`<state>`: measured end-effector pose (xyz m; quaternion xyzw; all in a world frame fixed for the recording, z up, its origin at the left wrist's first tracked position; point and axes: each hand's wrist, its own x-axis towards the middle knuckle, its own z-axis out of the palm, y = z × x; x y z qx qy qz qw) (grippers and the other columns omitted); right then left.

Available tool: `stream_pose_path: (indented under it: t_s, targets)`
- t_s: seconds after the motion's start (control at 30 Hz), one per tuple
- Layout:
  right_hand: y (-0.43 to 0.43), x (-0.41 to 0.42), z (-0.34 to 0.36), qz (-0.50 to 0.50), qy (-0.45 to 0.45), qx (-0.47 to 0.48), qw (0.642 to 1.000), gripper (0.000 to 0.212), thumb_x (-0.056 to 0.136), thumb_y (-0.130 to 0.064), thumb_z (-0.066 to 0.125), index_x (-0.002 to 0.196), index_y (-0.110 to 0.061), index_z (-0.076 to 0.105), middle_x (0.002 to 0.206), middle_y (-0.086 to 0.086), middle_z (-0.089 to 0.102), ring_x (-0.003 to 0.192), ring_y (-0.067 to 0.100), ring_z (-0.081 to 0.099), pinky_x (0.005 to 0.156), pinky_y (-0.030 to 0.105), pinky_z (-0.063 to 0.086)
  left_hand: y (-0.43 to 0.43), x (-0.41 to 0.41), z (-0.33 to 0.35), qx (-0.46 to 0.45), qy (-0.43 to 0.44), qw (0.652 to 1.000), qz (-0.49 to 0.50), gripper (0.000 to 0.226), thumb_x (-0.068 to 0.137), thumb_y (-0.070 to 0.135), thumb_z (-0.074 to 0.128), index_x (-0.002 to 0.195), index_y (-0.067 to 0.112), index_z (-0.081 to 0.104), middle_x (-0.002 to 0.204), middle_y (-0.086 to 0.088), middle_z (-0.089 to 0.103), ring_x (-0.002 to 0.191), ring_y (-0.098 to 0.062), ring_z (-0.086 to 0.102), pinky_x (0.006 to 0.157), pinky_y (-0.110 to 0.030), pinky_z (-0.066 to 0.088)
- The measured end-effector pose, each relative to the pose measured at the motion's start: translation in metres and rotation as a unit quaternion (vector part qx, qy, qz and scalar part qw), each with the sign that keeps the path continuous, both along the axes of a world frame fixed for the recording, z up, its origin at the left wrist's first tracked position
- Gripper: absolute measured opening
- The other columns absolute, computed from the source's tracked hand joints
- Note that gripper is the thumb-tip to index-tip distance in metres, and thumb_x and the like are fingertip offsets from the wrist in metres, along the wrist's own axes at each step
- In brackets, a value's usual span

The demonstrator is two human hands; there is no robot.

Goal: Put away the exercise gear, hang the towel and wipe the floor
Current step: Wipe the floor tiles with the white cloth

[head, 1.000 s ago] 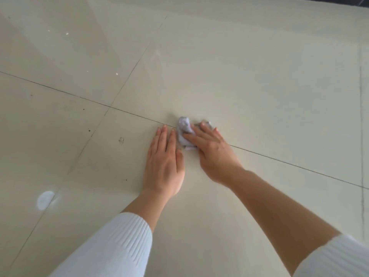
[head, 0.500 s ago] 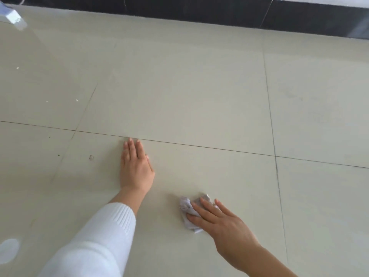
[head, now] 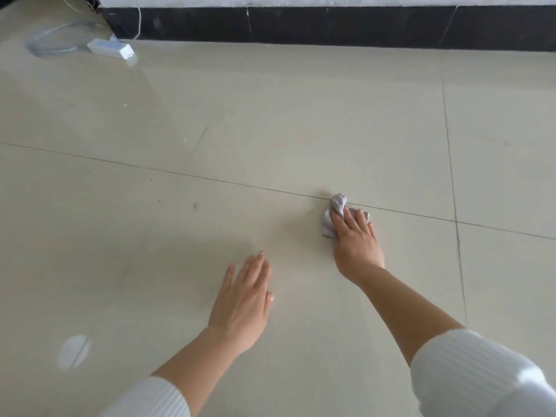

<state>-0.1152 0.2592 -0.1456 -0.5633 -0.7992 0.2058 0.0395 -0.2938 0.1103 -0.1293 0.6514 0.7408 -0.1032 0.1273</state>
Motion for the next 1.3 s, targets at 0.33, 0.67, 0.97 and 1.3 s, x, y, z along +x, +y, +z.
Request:
stream_pose_path:
  t_s: [0.33,0.67,0.97,1.3]
  targets:
    - [-0.138,-0.077,-0.009,0.314,0.065,0.0,0.947,0.063,0.094,-0.005,0.039,0.15,-0.032,0.026,0.159,-0.011,0.019,0.149,0.018,0.004,0.118,0.029,-0.009,-0.104,-0.045,0.008,-0.048,0.013,0.994,0.098,0.063,0.097,0.041,0.007,0.153,0.011,0.006,0.162,-0.003,0.001,0.149,-0.017,0.005,0.118,-0.044,0.0]
    - [-0.133,0.008,-0.004,0.301,-0.014,0.056,0.952,0.075,0.072,-0.011,0.073,0.139,-0.034,0.046,0.145,-0.014,0.045,0.136,0.013,0.041,0.109,0.035,0.038,-0.109,-0.032,0.012,-0.034,-0.002,0.995,0.088,0.06,0.102,0.038,0.02,0.153,0.015,-0.003,0.161,-0.004,-0.012,0.148,-0.019,-0.006,0.118,-0.04,-0.003]
    - [-0.153,0.076,0.007,0.141,0.028,-0.012,0.99,0.067,0.092,-0.001,0.036,0.148,-0.037,0.028,0.158,-0.017,0.017,0.148,0.013,0.003,0.12,0.032,0.004,-0.068,0.038,-0.009,0.0,-0.033,0.998,-0.062,0.06,0.079,0.038,0.037,0.119,0.005,0.066,0.128,-0.015,0.062,0.11,-0.026,0.065,0.082,-0.038,0.056]
    - [-0.145,0.065,0.045,-0.201,0.201,-0.147,0.948,0.038,0.079,-0.003,0.047,0.104,-0.022,0.068,0.108,-0.009,0.065,0.097,0.01,0.057,0.078,0.022,0.042,-0.053,0.064,0.002,0.114,-0.094,0.988,-0.043,0.04,0.087,0.035,0.03,0.108,0.018,0.059,0.108,-0.001,0.063,0.097,-0.021,0.063,0.079,-0.031,0.054]
